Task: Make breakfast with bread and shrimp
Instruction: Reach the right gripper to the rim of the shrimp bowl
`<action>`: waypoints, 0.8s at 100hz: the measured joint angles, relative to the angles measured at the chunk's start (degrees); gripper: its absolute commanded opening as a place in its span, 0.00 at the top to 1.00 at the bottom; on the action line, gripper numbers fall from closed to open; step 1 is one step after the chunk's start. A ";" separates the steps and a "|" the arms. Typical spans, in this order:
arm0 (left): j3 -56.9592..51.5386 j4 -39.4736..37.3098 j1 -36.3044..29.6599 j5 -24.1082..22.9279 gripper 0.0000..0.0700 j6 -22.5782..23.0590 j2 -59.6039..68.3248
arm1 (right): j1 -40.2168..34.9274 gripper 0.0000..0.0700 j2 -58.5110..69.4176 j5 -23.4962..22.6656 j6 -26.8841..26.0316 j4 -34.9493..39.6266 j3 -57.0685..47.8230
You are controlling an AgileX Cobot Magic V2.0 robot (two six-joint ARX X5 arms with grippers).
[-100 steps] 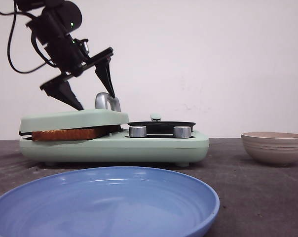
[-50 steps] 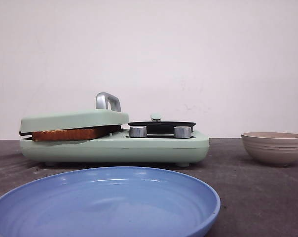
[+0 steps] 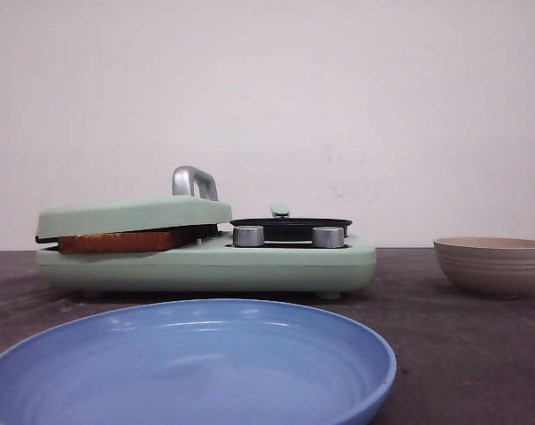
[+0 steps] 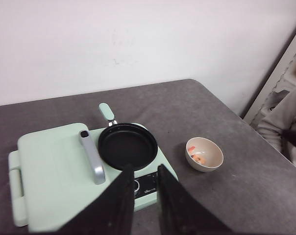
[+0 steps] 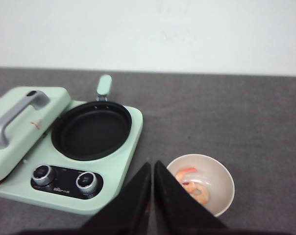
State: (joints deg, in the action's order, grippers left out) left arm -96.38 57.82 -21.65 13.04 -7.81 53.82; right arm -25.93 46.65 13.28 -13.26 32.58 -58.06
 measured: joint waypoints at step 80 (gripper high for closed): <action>0.00 4.44 -3.26 -1.20 1.00 2.99 -5.20 | 30.53 0.58 46.90 -23.78 1.42 5.01 -10.80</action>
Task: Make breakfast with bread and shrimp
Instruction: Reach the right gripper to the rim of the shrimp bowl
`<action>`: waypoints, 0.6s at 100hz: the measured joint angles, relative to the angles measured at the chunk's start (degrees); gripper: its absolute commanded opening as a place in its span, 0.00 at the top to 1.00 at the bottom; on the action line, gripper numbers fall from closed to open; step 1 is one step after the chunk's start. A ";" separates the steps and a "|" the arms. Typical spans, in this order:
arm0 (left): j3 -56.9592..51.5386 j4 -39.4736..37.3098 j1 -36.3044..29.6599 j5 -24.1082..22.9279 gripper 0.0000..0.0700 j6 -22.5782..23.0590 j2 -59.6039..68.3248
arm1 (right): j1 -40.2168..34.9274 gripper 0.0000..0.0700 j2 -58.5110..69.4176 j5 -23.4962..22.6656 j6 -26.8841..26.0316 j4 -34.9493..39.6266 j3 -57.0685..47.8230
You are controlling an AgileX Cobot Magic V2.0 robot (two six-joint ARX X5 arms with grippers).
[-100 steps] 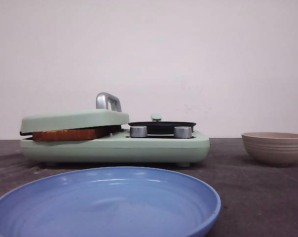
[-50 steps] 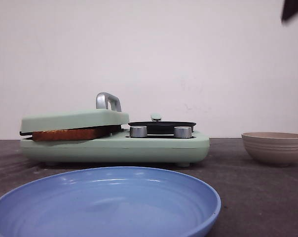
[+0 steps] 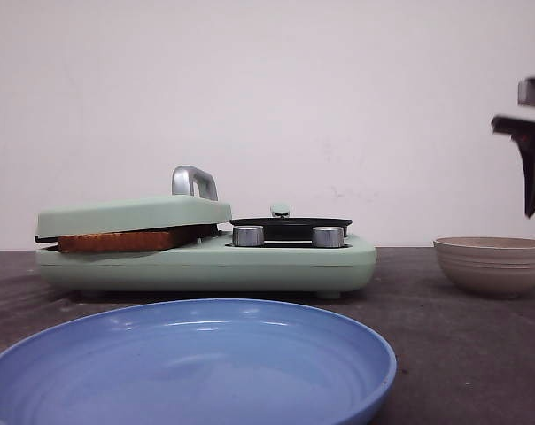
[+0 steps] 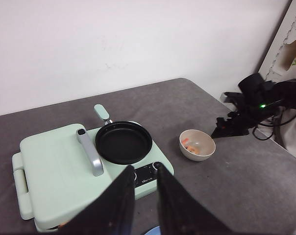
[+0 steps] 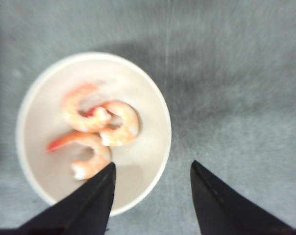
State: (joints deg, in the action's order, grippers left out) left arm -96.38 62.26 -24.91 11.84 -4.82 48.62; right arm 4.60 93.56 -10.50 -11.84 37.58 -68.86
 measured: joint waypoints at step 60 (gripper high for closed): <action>0.00 0.48 0.00 0.00 1.00 0.00 0.00 | 0.94 0.70 10.84 -3.56 -4.35 -7.26 0.00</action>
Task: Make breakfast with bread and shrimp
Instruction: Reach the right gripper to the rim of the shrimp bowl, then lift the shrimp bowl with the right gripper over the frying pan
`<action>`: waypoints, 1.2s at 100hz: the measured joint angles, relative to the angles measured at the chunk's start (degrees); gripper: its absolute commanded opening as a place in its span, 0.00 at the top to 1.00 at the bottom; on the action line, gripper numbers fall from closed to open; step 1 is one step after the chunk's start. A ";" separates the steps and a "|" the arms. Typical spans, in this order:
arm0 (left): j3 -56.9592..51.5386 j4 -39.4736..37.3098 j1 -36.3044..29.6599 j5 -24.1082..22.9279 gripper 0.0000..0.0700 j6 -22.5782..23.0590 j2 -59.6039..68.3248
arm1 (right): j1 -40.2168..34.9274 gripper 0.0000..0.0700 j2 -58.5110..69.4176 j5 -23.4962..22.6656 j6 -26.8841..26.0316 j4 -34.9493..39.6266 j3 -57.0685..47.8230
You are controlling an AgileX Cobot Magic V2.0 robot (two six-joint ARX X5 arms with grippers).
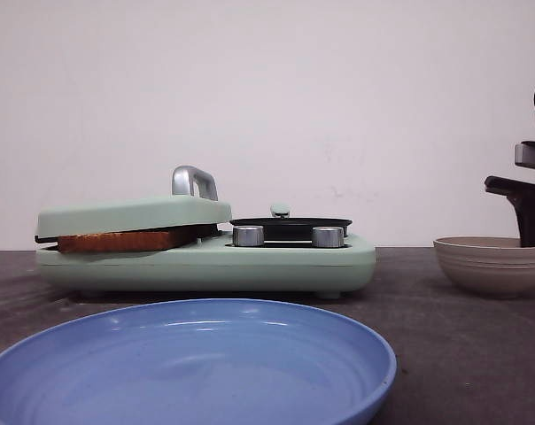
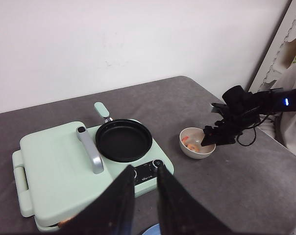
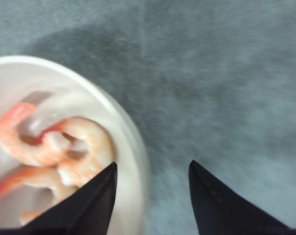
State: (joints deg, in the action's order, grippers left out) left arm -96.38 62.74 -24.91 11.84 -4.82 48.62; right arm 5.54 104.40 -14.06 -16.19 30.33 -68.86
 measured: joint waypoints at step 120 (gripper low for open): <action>0.00 0.22 0.00 -0.02 1.00 0.00 0.00 | -30.34 1.00 -7.10 9.90 5.95 -32.81 -11.45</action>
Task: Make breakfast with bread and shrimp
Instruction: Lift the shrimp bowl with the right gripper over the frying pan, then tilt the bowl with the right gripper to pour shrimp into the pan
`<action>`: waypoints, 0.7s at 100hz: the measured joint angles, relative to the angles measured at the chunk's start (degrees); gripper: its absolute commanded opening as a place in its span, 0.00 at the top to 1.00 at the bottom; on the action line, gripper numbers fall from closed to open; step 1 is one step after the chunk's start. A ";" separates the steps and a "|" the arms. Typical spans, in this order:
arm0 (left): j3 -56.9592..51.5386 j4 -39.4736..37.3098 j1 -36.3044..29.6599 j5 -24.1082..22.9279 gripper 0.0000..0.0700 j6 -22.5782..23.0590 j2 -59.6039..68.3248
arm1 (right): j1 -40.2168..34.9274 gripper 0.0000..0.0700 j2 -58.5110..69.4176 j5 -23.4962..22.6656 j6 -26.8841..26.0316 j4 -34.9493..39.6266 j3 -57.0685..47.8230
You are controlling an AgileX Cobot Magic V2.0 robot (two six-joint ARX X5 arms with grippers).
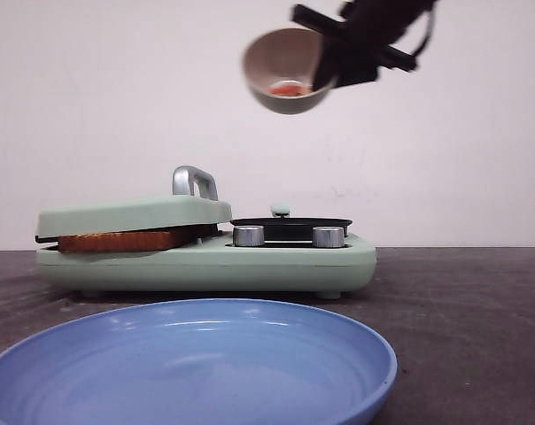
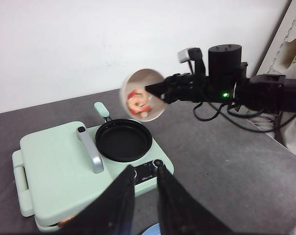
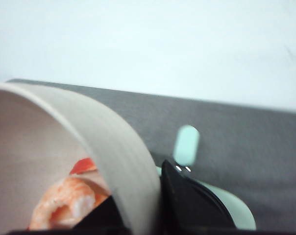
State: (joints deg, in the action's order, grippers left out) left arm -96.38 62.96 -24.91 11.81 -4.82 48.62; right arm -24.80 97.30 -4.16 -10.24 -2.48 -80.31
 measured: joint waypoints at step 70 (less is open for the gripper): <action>0.00 1.11 0.00 0.00 1.00 -0.04 0.00 | -3.80 1.00 6.01 19.63 29.05 -7.69 0.00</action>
State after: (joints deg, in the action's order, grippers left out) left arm -96.38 64.07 -24.91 11.81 -4.86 48.62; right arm -28.60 103.31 15.46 18.81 -10.17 -80.31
